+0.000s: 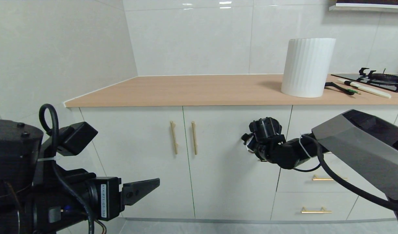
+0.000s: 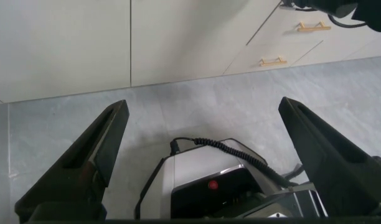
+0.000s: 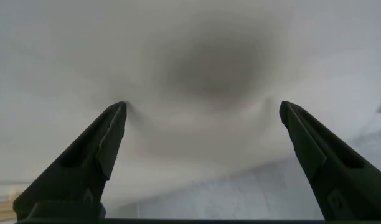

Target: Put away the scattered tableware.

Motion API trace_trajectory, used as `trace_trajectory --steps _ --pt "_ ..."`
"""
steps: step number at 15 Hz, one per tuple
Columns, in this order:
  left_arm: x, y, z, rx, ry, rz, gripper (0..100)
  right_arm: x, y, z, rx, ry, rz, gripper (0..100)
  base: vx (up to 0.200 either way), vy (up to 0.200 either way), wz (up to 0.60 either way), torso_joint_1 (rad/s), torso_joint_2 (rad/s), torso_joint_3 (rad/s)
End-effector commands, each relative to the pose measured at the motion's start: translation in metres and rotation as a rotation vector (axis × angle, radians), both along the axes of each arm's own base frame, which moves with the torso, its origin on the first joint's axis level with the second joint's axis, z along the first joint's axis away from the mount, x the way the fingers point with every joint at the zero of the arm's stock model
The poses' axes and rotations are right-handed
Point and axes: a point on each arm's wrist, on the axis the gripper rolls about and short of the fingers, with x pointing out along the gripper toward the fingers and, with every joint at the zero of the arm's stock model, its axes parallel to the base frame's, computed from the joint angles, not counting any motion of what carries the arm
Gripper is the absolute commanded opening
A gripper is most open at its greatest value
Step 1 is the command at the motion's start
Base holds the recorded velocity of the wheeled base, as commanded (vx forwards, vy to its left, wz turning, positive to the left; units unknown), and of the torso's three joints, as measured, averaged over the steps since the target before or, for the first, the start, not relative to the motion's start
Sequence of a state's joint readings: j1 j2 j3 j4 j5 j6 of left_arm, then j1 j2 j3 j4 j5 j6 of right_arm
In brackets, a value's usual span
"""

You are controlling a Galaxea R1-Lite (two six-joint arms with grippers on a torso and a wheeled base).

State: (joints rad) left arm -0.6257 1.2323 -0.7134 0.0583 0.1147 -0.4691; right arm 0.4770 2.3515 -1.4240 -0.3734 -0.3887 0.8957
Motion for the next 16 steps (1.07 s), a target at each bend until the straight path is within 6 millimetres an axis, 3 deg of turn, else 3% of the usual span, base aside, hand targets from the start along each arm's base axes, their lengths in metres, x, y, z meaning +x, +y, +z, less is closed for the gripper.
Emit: trace_trajectory --steps 1,4,5,6,8,9,10,11,12,14,16 --pt "-0.001 0.001 0.002 -0.005 -0.007 0.005 100 -0.053 0.0 0.058 0.003 -0.047 0.096 100 0.0 0.0 0.0 0.0 0.0 0.0" --pt "-0.003 0.009 0.009 -0.022 -0.041 0.031 100 -0.12 -0.027 0.12 -0.072 -0.16 0.211 100 0.0 0.0 0.0 0.0 0.0 0.0" --pt "-0.007 0.016 0.016 -0.037 -0.079 0.044 100 -0.15 -0.047 0.141 -0.102 -0.221 0.223 100 0.0 0.0 0.0 0.0 0.0 0.0" --pt "-0.011 0.021 0.02 -0.036 -0.108 0.05 100 -0.168 -0.059 0.15 -0.122 -0.253 0.232 100 0.0 0.0 0.0 0.0 0.0 0.0" --pt "-0.031 0.038 0.026 -0.021 -0.195 0.048 100 -0.233 -0.104 0.174 -0.2 -0.375 0.245 100 0.0 0.0 0.0 0.0 0.0 0.0" --pt "-0.044 0.045 0.027 -0.039 -0.23 0.052 100 -0.26 -0.121 0.176 -0.221 -0.421 0.24 100 0.0 0.0 0.0 0.0 0.0 0.0" --pt "-0.051 0.05 0.028 -0.044 -0.254 0.053 100 -0.274 -0.13 0.176 -0.235 -0.444 0.236 100 0.0 0.0 0.0 0.0 0.0 0.0" --pt "-0.069 0.065 0.026 -0.015 -0.329 0.076 100 -0.309 -0.158 0.168 -0.322 -0.499 0.191 100 0.0 0.0 0.0 0.0 0.0 0.0" --pt "-0.083 0.075 0.022 0.003 -0.379 0.106 100 -0.331 -0.175 0.162 -0.387 -0.537 0.138 100 0.0 0.0 0.0 0.0 0.0 0.0" --pt "-0.114 0.091 0.014 -0.006 -0.482 0.155 100 -0.372 -0.198 0.151 -0.468 -0.585 0.047 100 0.0 0.0 0.0 0.0 0.0 0.0" --pt "-0.152 0.107 0.008 -0.027 -0.624 0.189 100 -0.405 -0.21 0.137 -0.518 -0.528 -0.039 100 0.0 0.0 0.0 0.0 0.0 0.0"
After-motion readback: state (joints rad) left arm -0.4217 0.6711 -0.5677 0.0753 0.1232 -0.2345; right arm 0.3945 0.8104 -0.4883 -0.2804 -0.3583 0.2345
